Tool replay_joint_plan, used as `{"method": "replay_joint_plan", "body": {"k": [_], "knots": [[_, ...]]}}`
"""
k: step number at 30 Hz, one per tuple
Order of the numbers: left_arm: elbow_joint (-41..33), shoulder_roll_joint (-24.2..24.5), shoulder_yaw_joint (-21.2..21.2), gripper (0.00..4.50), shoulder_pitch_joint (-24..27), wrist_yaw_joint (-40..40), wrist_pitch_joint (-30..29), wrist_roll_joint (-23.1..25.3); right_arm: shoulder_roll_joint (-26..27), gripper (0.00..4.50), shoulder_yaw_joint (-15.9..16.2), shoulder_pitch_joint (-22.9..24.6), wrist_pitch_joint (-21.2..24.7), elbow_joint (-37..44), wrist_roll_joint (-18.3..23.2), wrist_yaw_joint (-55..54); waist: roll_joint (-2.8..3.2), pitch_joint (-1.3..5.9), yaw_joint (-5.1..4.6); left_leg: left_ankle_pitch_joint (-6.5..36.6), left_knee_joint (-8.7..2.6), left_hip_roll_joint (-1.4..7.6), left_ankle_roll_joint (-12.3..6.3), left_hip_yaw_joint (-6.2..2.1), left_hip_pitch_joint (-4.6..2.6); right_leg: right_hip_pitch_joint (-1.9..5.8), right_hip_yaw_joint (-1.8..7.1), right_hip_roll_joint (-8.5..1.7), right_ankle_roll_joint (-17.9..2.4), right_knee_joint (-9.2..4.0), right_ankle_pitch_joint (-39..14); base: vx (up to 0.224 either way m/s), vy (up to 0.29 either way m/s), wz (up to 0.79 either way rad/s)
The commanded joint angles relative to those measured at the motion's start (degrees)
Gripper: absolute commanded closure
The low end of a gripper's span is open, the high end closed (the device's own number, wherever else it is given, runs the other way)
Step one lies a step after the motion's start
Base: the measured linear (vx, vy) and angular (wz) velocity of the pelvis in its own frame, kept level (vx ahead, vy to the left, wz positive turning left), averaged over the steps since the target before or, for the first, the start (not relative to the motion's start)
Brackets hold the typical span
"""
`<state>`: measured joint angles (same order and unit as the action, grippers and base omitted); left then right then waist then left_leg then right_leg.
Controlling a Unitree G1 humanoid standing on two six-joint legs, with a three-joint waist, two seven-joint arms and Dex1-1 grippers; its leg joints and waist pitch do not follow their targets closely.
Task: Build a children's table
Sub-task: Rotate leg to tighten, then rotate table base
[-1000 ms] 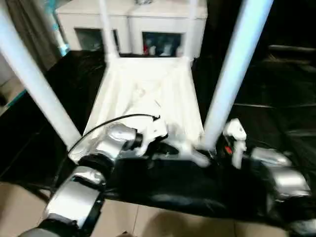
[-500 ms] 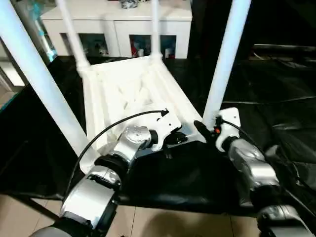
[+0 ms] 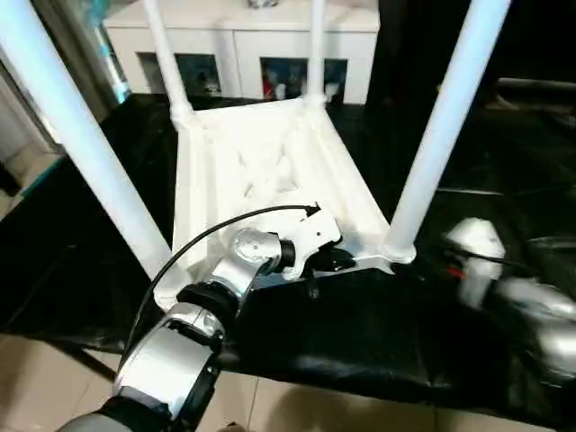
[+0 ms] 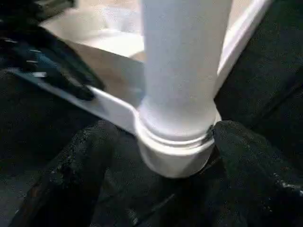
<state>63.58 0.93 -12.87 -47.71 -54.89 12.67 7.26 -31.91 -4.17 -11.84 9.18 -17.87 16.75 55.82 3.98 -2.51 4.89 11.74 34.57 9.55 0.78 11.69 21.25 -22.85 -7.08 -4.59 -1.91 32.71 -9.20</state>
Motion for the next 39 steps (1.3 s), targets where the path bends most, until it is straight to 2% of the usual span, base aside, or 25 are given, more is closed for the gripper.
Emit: {"method": "replay_joint_plan", "body": {"k": [1, 5, 7, 8, 9, 10, 11, 13, 14, 15, 17, 19, 20, 21, 22, 25, 26, 27, 28, 29, 30, 32, 33, 34, 39], "knots": [[-1.94, 0.16, 0.00, 4.50, -0.06, -0.86, 1.39, -0.87, -0.73, 0.83, -0.79, 0.20, 1.00, 2.15, 1.54, 1.58, -1.68, 3.94, 0.20, 6.14, -3.09, 3.84, -10.44, -2.08, -0.17, 3.56, 3.04, -5.12, -7.60, -4.39, -15.29, 0.000, 0.000, 0.00], [-2.47, 0.88, 0.48, 4.50, 0.40, -2.21, 2.48, -1.29, -4.42, 0.83, -2.55, 2.44, 4.17, 5.66, 4.90, 5.27, -1.58, 3.97, 0.57, 5.68, -3.08, 3.97, -10.89, -2.20, -0.17, 3.46, 3.00, -4.91, -7.15, -4.38, -15.54, 0.000, 0.000, 0.00], [-4.19, 1.08, 1.61, 4.50, 1.11, -3.19, 2.14, -2.87, -5.19, 0.83, -1.27, 3.85, 5.92, 7.97, 5.79, 7.30, -1.43, 4.00, 0.62, 5.48, -3.06, 3.97, -11.06, -2.22, -0.02, 3.53, 2.92, -5.00, -7.40, -4.31, -14.82, 0.000, 0.000, 0.00], [-5.89, 1.28, 2.16, 4.05, 1.85, -3.90, 1.31, -3.88, -5.09, 0.83, -0.35, 4.54, 6.64, 9.27, 5.90, 7.84, -1.60, 3.92, 0.58, 5.56, -3.11, 3.99, -11.07, -2.23, 0.09, 3.53, 2.91, -5.02, -7.41, -4.27, -14.92, 0.000, 0.000, 0.00], [-9.28, 1.85, 2.16, 4.05, 3.45, -5.30, -1.10, -4.85, -4.25, 0.83, 0.85, 4.83, 7.45, 10.46, 5.92, 7.83, -2.10, 3.92, 0.52, 5.51, -3.15, 3.98, -11.06, -2.21, 0.16, 3.55, 2.84, -5.03, -7.27, -4.26, -15.45, 0.000, 0.000, 0.00], [-9.28, 1.85, 2.16, 3.94, 3.45, -5.30, -1.10, -4.85, -4.25, 0.83, 0.85, 4.83, 7.45, 10.46, 5.92, 7.83, -1.91, 3.93, 0.58, 5.26, -3.19, 4.04, -10.89, -2.31, 0.24, 3.63, 2.85, -5.22, -7.43, -4.07, -15.67, 0.000, 0.000, 0.00], [-14.33, 2.68, 1.73, 3.88, 5.99, -7.03, -4.21, -5.84, -2.95, 0.83, 2.24, 5.08, 8.34, 11.93, 6.03, 7.45, -2.27, 4.02, 0.76, 5.22, -3.20, 4.11, -10.42, -2.19, 0.14, 3.50, 2.87, -5.40, -7.58, -4.14, -16.94, 0.000, 0.000, 0.00], [-17.28, 2.94, 1.72, 3.88, 7.52, -6.95, -5.88, -6.39, -2.13, 0.83, 3.04, 4.83, 8.72, 12.22, 6.21, 7.29, -2.07, 3.85, 0.71, 5.03, -3.23, 4.22, -10.28, -2.16, 0.16, 3.16, 2.93, -5.20, -7.93, -4.21, -17.55, 0.000, 0.000, 0.00], [-21.49, 3.45, 1.46, 3.59, 9.74, -6.86, -8.07, -6.85, -1.18, 0.83, 4.17, 4.36, 8.99, 12.29, 6.23, 7.31, -2.57, 3.81, 0.66, 5.85, -3.42, 4.67, -9.50, -2.21, -0.16, 2.95, 3.10, -5.27, -8.10, -4.07, -18.32, 0.000, 0.000, 0.00], [-26.08, 4.03, 1.32, 3.59, 12.20, -6.28, -10.43, -7.19, -0.14, 0.83, 5.30, 3.76, 9.25, 12.19, 6.14, 7.23, -2.39, 3.86, 0.92, 6.03, -3.56, 4.96, -8.63, -2.45, -0.13, 3.04, 3.28, -5.76, -8.41, -3.67, -18.97, 0.000, 0.000, 0.00], [-29.13, 4.41, 1.24, 3.49, 13.87, -5.93, -11.94, -7.34, 0.39, 0.83, 5.99, 3.52, 9.58, 12.37, 6.20, 7.14, -2.26, 3.28, 0.52, 7.99, -3.68, 4.44, -7.51, -2.13, -0.29, 2.50, 3.33, -5.31, -6.91, -4.81, -23.21, 0.000, 0.000, 0.00], [-37.69, 5.65, 1.71, 3.28, 18.68, -4.95, -16.16, -8.40, 2.96, 0.83, 6.72, 1.48, 8.86, 10.52, 5.36, 5.39, -2.67, 3.06, 0.62, 8.69, -4.04, 4.77, -6.62, -2.48, -0.27, 2.55, 3.50, -5.75, -7.05, -4.53, -23.31, 0.000, 0.000, 0.00], [-37.69, 5.65, 1.71, 3.14, 18.68, -4.95, -16.16, -8.40, 2.96, 0.83, 6.72, 1.48, 8.86, 10.52, 5.36, 5.39, -2.44, 2.93, 0.27, 9.46, -4.24, 4.80, -6.03, -2.51, -0.30, 2.47, 3.53, -5.61, -6.69, -4.66, -23.94, 0.000, 0.000, 0.00], [-42.50, 6.61, 2.12, 3.08, 21.56, -4.55, -18.57, -9.00, 4.72, 0.83, 6.50, 0.00, 7.73, 8.68, 4.66, 3.66, -2.93, 2.36, 0.16, 10.34, -4.39, 4.75, -5.45, -2.33, -0.60, 2.05, 3.74, -5.50, -6.46, -5.00, -24.20, 0.000, 0.000, 0.00], [-42.50, 6.61, 2.12, 3.07, 21.56, -4.55, -18.57, -9.00, 4.72, 0.83, 6.50, 0.00, 7.73, 8.68, 4.66, 3.66, -2.60, 2.57, 0.31, 10.31, -4.44, 4.96, -4.90, -2.60, -0.63, 2.19, 3.84, -5.79, -7.22, -4.53, -23.31, 0.000, 0.000, 0.00], [-56.19, 10.43, 3.98, 2.71, 30.16, -3.83, -26.44, -10.85, 8.55, 0.83, 5.63, -3.73, 5.49, 4.24, 3.41, -0.75, -3.96, 1.63, -0.22, 9.89, -4.98, 4.93, -4.84, -2.47, -0.26, 2.13, 4.19, -5.72, -8.02, -4.44, -21.81, 0.000, 0.000, 0.00], [-57.25, 10.80, 4.18, 2.71, 30.89, -3.83, -27.06, -11.05, 8.86, 0.83, 5.54, -4.09, 5.23, 3.77, 3.28, -1.18, -3.65, 1.68, -0.28, 9.99, -4.98, 5.10, -4.27, -2.68, -0.17, 2.30, 4.24, -6.00, -8.50, -3.84, -21.48, 0.000, 0.000, 0.00], [-61.38, 12.20, 4.94, 2.66, 33.55, -3.68, -29.80, -11.89, 9.84, 0.83, 5.34, -5.37, 4.23, 2.06, 2.63, -3.11, -4.20, 1.37, -0.51, 10.03, -4.98, 4.75, -4.31, -2.30, -0.52, 1.93, 4.24, -5.47, -7.97, -4.53, -22.43, 0.000, 0.000, 0.00], [-61.38, 12.20, 4.94, 2.64, 33.55, -3.68, -29.80, -11.89, 9.84, 0.83, 5.34, -5.37, 4.23, 2.06, 2.63, -3.11, -3.87, 1.56, -0.36, 9.68, -4.92, 5.02, -3.74, -2.49, -0.71, 2.03, 4.37, -5.74, -8.85, -3.83, -21.04, 0.000, 0.000, 0.00], [-66.78, 14.26, 5.89, 2.51, 37.11, -3.62, -33.59, -13.40, 11.35, 0.83, 4.82, -7.72, 2.53, -1.67, 1.23, -7.00, -5.01, 0.92, -0.78, 8.92, -5.31, 5.04, -3.84, -2.32, -0.48, 1.92, 4.47, -5.44, -9.62, -3.97, -19.78, 0.000, 0.000, 0.00], [-70.37, 15.82, 6.57, 2.51, 39.74, -3.95, -36.21, -14.57, 12.52, 0.83, 4.32, -9.71, 1.69, -4.85, -0.01, -10.85, -5.27, 0.96, -0.84, 8.79, -5.26, 5.15, -3.41, -2.34, -0.69, 1.89, 4.53, -5.62, -10.13, -3.53, -19.46, 0.000, 0.000, 0.00], [-72.11, 16.78, 6.85, 2.23, 41.17, -4.53, -37.30, -15.27, 13.30, 0.83, 3.92, -11.12, 0.61, -7.07, -0.74, -13.16, -4.48, 0.64, -0.99, 9.09, -5.33, 5.09, -2.29, -2.22, -1.17, 1.50, 4.67, -5.40, -10.68, -3.72, -19.31, 0.000, 0.000, 0.00], [-72.87, 17.12, 7.05, 2.23, 41.77, -4.68, -37.96, -15.58, 13.65, 0.83, 3.77, -11.68, 0.43, -7.85, -0.84, -13.88, -4.49, 0.49, -1.14, 9.57, -5.39, 5.05, -2.04, -2.16, -1.22, 1.41, 4.71, -5.27, -10.93, -3.73, -18.87, 0.000, 0.000, 0.00], [-73.98, 17.62, 7.33, 2.06, 42.64, -4.89, -38.91, -16.04, 14.16, 0.83, 3.54, -12.48, 0.16, -8.98, -0.99, -14.92, -5.30, 0.28, -1.15, 9.91, -5.40, 5.03, -1.84, -2.10, -1.21, 1.52, 4.84, -5.29, -10.97, -3.51, -18.44, 0.000, 0.000, 0.00], [-81.54, 22.15, 9.53, 1.72, 47.97, -6.75, -45.94, -20.57, 16.53, 0.83, 3.79, -16.69, -2.72, -15.16, -3.91, -21.40, -5.92, -0.19, -1.75, 9.30, -5.57, 4.96, -0.96, -1.99, -1.23, 1.69, 5.10, -5.25, -11.30, -3.27, -17.49, 0.000, 0.000, 0.00]]}}
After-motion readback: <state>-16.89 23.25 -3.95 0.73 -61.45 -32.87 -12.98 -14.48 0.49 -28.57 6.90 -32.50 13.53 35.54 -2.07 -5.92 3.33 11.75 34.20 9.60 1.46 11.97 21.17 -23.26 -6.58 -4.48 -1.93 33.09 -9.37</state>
